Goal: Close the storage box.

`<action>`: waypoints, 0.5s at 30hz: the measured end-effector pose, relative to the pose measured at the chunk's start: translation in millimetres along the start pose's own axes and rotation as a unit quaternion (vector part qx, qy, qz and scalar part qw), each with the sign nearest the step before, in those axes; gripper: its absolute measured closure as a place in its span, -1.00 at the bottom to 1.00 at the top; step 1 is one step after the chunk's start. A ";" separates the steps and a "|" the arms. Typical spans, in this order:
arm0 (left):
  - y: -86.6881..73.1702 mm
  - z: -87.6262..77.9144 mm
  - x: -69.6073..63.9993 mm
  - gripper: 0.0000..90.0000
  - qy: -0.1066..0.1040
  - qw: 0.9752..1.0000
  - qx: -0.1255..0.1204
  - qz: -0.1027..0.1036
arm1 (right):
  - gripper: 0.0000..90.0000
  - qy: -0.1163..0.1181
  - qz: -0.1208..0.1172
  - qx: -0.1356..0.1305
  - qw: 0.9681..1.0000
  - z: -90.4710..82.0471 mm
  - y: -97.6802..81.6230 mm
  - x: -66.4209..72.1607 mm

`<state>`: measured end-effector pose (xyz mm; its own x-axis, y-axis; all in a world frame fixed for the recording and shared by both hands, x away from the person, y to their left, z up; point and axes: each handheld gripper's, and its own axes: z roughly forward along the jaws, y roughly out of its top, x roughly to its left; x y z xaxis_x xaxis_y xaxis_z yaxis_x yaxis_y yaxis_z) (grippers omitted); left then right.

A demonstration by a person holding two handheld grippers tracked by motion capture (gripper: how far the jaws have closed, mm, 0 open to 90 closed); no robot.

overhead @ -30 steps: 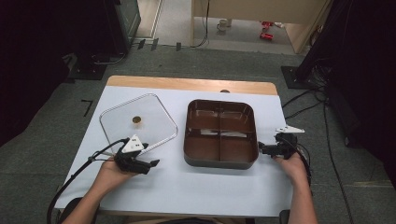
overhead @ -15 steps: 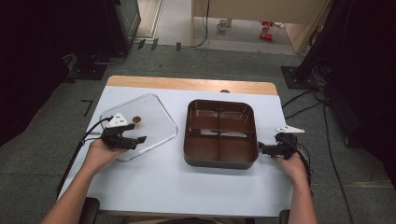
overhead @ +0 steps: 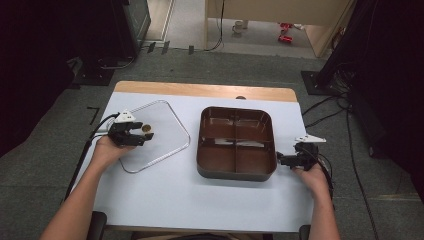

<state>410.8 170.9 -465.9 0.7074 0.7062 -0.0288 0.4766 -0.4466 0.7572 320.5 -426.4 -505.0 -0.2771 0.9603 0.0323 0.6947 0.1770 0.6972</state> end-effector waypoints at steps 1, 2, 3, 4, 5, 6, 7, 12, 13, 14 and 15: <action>-0.4 3.7 5.1 -0.21 -0.005 1.000 0.001 -0.008 | -1.00 0.000 0.000 0.000 1.000 0.0 0.0 0.0; -0.8 5.7 6.7 -0.19 -0.006 1.000 0.002 -0.011 | -1.00 0.000 0.000 0.000 1.000 0.0 0.0 0.0; -1.3 7.6 8.1 -0.16 -0.006 1.000 0.006 -0.008 | -1.00 0.000 0.000 0.000 1.000 0.0 0.0 0.0; -2.0 9.7 8.6 -0.13 -0.002 1.000 0.011 -0.006 | -1.00 0.000 0.000 0.000 1.000 0.0 0.0 0.0; -3.2 11.6 9.8 -0.09 0.004 1.000 0.016 -0.002 | -1.00 0.000 0.000 0.000 1.000 0.0 0.0 0.0; -3.9 12.7 10.6 -0.06 0.008 1.000 0.017 -0.002 | -1.00 0.000 0.000 0.000 1.000 0.0 0.0 0.0; -5.0 13.8 11.8 -0.02 0.009 1.000 0.016 -0.003 | -1.00 0.000 0.000 0.000 1.000 0.0 0.0 0.0; -7.3 18.8 9.8 0.23 0.003 1.000 0.010 -0.002 | -1.00 0.000 0.000 0.000 1.000 0.0 0.0 0.0; -7.7 19.8 8.2 0.28 0.007 1.000 0.006 0.000 | -1.00 0.000 0.000 0.000 1.000 0.0 0.0 0.0; -7.7 20.2 7.8 0.28 0.008 1.000 0.005 -0.001 | -1.00 0.000 0.000 0.000 1.000 0.0 0.0 0.0; -7.7 20.3 7.9 0.29 0.008 1.000 0.004 -0.002 | -1.00 0.000 0.000 0.000 1.000 0.0 0.0 0.0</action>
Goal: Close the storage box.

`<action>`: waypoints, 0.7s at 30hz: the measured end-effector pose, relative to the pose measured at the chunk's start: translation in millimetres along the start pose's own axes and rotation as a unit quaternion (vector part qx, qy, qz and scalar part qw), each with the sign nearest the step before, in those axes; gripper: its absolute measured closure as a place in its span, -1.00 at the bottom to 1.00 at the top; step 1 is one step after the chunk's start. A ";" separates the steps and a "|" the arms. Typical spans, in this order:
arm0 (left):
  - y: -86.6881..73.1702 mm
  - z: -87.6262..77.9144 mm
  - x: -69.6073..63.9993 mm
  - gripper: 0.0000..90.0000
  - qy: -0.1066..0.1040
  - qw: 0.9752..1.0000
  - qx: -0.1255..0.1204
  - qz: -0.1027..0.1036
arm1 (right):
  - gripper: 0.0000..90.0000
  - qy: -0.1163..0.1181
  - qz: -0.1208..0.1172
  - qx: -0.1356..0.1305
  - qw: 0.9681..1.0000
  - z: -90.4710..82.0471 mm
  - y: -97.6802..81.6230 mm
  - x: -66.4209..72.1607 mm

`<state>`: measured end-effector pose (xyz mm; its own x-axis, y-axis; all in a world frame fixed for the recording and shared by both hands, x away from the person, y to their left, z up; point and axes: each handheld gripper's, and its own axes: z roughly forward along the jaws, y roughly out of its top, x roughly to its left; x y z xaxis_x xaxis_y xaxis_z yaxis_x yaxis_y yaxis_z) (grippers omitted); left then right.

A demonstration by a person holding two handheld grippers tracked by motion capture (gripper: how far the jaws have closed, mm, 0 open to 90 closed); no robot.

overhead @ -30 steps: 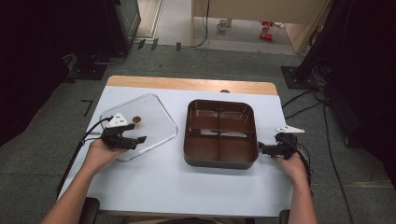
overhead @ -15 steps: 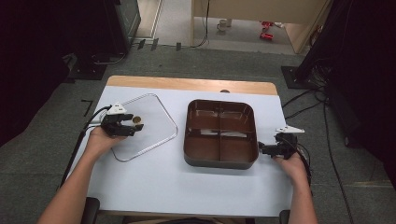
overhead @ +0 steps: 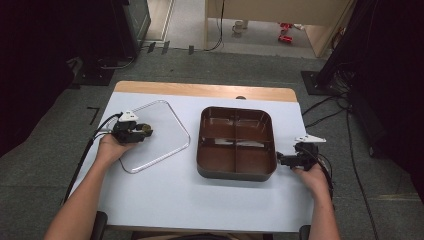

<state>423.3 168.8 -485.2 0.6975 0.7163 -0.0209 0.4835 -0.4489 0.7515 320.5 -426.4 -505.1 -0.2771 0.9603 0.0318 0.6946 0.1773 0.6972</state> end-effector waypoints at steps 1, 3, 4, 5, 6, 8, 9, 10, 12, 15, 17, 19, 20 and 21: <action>0.0 -0.2 0.4 0.30 -0.001 1.000 -0.001 0.000 | -1.00 0.000 0.000 0.000 1.000 0.0 0.0 0.0; 0.3 -0.7 0.9 0.30 -0.003 1.000 0.000 -0.001 | -1.00 0.000 0.000 0.000 1.000 0.0 0.0 0.0; 0.4 -0.8 1.2 0.30 -0.004 1.000 0.000 -0.002 | -1.00 0.000 0.000 0.000 1.000 0.0 0.0 0.0; 0.8 -1.2 1.7 0.31 -0.007 1.000 0.001 -0.003 | -1.00 0.000 0.000 0.000 1.000 0.0 0.0 0.0; 1.1 -1.4 1.8 0.31 -0.006 1.000 0.002 -0.002 | -1.00 0.000 0.000 0.000 1.000 0.0 0.0 0.0; 2.1 -2.4 1.9 0.31 -0.006 1.000 0.008 0.002 | -1.00 0.000 0.000 0.000 1.000 0.0 0.0 0.0; 3.2 -3.4 2.1 0.31 -0.005 1.000 0.013 0.005 | -1.00 0.000 0.000 0.000 1.000 0.0 0.0 0.0; 3.2 -3.4 2.1 0.31 -0.005 1.000 0.013 0.005 | -1.00 0.000 0.000 0.000 1.000 0.0 0.0 0.0; 5.1 -6.6 2.5 0.31 -0.006 1.000 0.019 0.010 | -1.00 0.000 0.000 0.000 1.000 0.0 0.0 0.0; 7.3 -11.0 3.2 0.31 -0.010 1.000 0.014 0.010 | -1.00 0.000 0.000 0.000 1.000 0.0 0.0 0.0; 12.9 -17.2 2.6 0.31 -0.017 1.000 0.010 0.012 | -1.00 0.000 0.000 0.000 1.000 0.0 0.0 0.0; 16.0 -20.7 1.5 0.31 -0.020 1.000 0.008 0.018 | -1.00 0.000 0.000 0.000 1.000 0.0 0.0 0.0; 18.8 -23.6 0.5 0.31 -0.022 0.999 0.006 0.024 | -1.00 0.000 0.000 0.000 1.000 0.0 0.0 0.0; 22.8 -27.6 -0.7 0.31 -0.025 0.999 0.005 0.030 | -1.00 0.000 0.000 0.000 1.000 -0.1 0.0 0.1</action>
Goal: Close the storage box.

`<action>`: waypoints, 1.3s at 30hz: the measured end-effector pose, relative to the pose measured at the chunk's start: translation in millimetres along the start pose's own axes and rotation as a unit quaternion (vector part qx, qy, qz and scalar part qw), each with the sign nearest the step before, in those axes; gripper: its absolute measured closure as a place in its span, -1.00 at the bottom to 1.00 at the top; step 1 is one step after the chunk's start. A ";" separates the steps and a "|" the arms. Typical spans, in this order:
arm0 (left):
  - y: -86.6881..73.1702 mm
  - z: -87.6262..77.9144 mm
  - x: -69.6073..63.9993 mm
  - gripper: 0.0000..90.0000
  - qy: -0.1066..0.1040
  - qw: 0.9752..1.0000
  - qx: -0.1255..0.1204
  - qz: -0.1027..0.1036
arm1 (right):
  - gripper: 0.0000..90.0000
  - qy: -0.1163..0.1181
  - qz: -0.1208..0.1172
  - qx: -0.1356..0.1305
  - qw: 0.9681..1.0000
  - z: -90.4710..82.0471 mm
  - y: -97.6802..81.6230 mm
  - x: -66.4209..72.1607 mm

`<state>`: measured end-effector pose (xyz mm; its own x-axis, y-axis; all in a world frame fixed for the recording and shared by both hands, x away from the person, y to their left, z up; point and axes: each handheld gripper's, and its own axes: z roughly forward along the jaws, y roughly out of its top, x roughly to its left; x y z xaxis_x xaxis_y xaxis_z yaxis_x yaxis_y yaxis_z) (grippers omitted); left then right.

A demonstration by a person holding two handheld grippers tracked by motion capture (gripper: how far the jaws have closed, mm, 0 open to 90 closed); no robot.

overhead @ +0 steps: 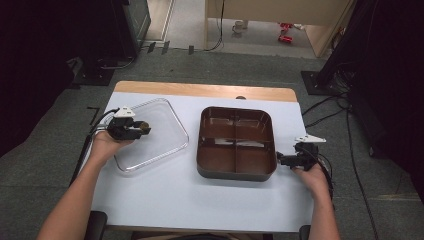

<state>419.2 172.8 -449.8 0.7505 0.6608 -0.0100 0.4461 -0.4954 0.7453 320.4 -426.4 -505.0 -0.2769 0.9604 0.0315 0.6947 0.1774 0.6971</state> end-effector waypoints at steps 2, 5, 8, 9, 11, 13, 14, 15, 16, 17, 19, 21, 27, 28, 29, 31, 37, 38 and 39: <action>9.1 -8.5 -3.2 0.31 -0.009 1.000 -0.009 0.007 | -1.00 0.000 0.000 0.000 1.000 0.0 0.0 0.0; 18.6 -15.6 -7.6 0.31 -0.022 1.000 -0.015 0.016 | -1.00 0.000 0.000 0.000 1.000 0.0 0.0 0.0; 25.6 -20.2 -10.7 0.31 -0.033 0.999 -0.020 0.020 | -1.00 0.000 0.000 0.000 1.000 0.0 0.0 0.0; 33.6 -24.5 -14.4 0.31 -0.046 0.998 -0.028 0.020 | -1.00 0.000 0.000 0.000 1.000 0.0 0.0 0.0; 41.8 -27.7 -20.1 0.31 -0.049 0.998 -0.028 0.034 | -1.00 0.000 0.000 0.000 1.000 0.0 0.0 0.0; 50.1 -29.4 -27.0 0.31 -0.051 0.997 -0.029 0.051 | -1.00 0.000 0.000 0.000 1.000 0.0 0.0 0.0; 50.1 -29.4 -27.0 0.31 -0.051 0.997 -0.029 0.051 | -1.00 0.000 0.000 0.000 1.000 0.0 0.0 0.0; 58.1 -29.9 -32.9 0.31 -0.059 0.996 -0.027 0.061 | -1.00 0.000 0.000 0.000 1.000 0.0 0.0 0.0; 58.1 -29.9 -32.9 0.31 -0.059 0.996 -0.027 0.061 | -1.00 0.000 0.000 0.000 1.000 0.0 0.0 0.0; 61.8 -29.6 -35.5 0.31 -0.064 0.996 -0.028 0.062 | -1.00 0.000 0.000 0.000 1.000 0.0 0.0 0.0; 72.2 -28.0 -42.8 0.31 -0.077 0.994 -0.029 0.067 | -1.00 0.000 0.000 0.000 1.000 0.0 0.0 0.0; 78.7 -26.4 -47.7 0.31 -0.085 0.993 -0.032 0.073 | -1.00 0.000 0.000 0.000 1.000 0.0 0.0 0.0; 92.4 -19.7 -57.0 0.31 -0.098 0.991 -0.030 0.085 | -1.00 0.000 0.000 0.000 1.000 0.0 0.0 0.0; 98.1 -16.6 -62.4 0.31 -0.104 0.990 -0.028 0.094 | -1.00 0.000 0.000 0.000 1.000 0.1 0.0 0.0; 100.0 -15.6 -64.4 0.31 -0.107 0.989 -0.028 0.096 | -1.00 0.000 0.000 0.000 1.000 0.0 0.0 0.0; 103.1 -13.8 -67.9 0.31 -0.112 0.988 -0.029 0.098 | -1.00 0.000 0.000 0.000 1.000 0.0 0.0 -0.1; 117.3 -2.7 -89.3 0.31 -0.139 0.983 -0.026 0.116 | -1.00 0.000 0.000 0.000 1.000 0.0 0.0 0.0; 119.4 0.9 -93.8 0.31 -0.144 0.982 -0.026 0.119 | -1.00 0.000 0.000 0.000 1.000 0.0 0.0 0.0; 120.8 3.0 -96.2 0.31 -0.147 0.981 -0.023 0.123 | -1.00 0.000 0.000 0.000 1.000 0.0 0.0 0.0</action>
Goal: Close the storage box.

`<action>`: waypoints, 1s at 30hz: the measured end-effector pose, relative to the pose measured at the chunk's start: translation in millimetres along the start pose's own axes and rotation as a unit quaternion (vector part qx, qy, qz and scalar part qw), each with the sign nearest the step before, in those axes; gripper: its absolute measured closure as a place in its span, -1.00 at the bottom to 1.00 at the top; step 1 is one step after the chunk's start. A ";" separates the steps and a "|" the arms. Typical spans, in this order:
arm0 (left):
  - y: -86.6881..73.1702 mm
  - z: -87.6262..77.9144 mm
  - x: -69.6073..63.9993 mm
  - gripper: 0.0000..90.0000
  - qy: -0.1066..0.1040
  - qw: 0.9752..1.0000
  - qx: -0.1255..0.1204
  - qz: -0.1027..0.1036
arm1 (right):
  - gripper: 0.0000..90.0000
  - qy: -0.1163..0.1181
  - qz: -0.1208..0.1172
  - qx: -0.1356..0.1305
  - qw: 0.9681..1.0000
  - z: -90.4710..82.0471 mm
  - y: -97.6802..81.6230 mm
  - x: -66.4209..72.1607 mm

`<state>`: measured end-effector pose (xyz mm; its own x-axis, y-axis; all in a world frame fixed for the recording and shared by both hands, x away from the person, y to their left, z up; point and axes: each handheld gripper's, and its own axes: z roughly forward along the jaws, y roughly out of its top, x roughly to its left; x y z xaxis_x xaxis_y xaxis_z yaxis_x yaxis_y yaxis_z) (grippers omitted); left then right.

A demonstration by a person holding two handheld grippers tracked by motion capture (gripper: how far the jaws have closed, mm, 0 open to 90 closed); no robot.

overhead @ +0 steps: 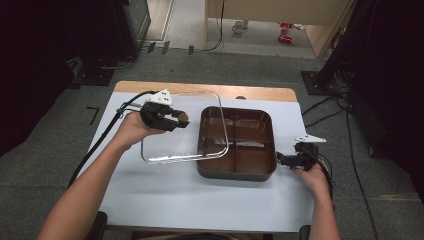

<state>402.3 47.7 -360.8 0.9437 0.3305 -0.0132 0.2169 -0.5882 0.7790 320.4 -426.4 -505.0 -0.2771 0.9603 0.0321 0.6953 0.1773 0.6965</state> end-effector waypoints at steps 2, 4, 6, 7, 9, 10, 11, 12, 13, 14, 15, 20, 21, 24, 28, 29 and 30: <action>6.1 11.6 -5.6 0.31 -0.011 1.000 0.004 0.009 | -1.00 0.000 0.000 0.000 1.000 0.0 0.0 0.0; 9.7 19.6 -9.4 0.31 -0.019 1.000 0.004 0.011 | -1.00 0.000 0.000 0.000 1.000 0.0 0.0 0.0; 12.7 27.5 -12.5 0.31 -0.026 1.000 0.004 0.013 | -1.00 0.000 0.000 0.000 1.000 0.0 0.0 0.0; 12.7 27.5 -12.5 0.31 -0.026 1.000 0.004 0.013 | -1.00 0.000 0.000 0.000 1.000 0.0 0.0 0.0; 14.9 34.7 -15.0 0.31 -0.032 0.999 0.001 0.014 | -1.00 0.000 0.000 0.000 1.000 0.0 0.0 0.0; 16.0 38.4 -16.1 0.31 -0.035 0.999 0.000 0.015 | -1.00 0.000 0.000 0.000 1.000 0.0 0.0 0.0; 17.7 44.9 -17.8 0.31 -0.040 0.999 0.001 0.019 | -1.00 0.000 0.000 0.000 1.000 0.0 0.0 -0.1; 17.7 44.9 -17.8 0.31 -0.040 0.999 0.001 0.019 | -1.00 0.000 0.000 0.000 1.000 0.0 0.0 -0.1; 18.8 49.7 -19.3 0.31 -0.042 0.999 0.002 0.023 | -1.00 0.000 0.000 0.000 1.000 0.0 0.0 -0.1; 20.3 56.6 -21.5 0.31 -0.046 0.999 0.000 0.024 | -1.00 0.000 0.000 0.000 1.000 0.0 0.0 -0.1; 20.3 56.6 -21.5 0.31 -0.046 0.999 0.000 0.024 | -1.00 0.000 0.000 0.000 1.000 0.0 0.0 -0.1; 24.6 72.2 -23.0 0.31 -0.057 0.998 0.004 0.027 | -1.00 0.000 0.000 0.000 1.000 0.0 0.0 -0.1; 24.6 72.2 -23.0 0.31 -0.057 0.998 0.004 0.027 | -1.00 0.000 0.000 0.000 1.000 0.0 0.0 -0.1; 24.8 82.9 -24.2 0.31 -0.065 0.998 -0.001 0.023 | -1.00 0.000 0.000 0.000 1.000 0.0 0.0 -0.1; 28.6 92.8 -26.9 0.31 -0.067 0.997 0.008 0.037 | -1.00 0.001 0.000 0.000 1.000 0.0 0.1 -0.2; 28.6 92.8 -26.9 0.31 -0.067 0.997 0.008 0.037 | -1.00 0.001 0.000 0.000 1.000 0.0 0.0 -0.2; 31.0 97.5 -28.4 0.31 -0.068 0.997 0.011 0.043 | -1.00 0.001 0.001 0.000 1.000 0.0 0.1 -0.1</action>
<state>406.6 -51.9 -397.4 0.9837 0.1765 -0.0335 0.1385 -0.6262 0.7673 320.5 -426.5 -505.0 -0.2772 0.9602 0.0337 0.6958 0.1764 0.6962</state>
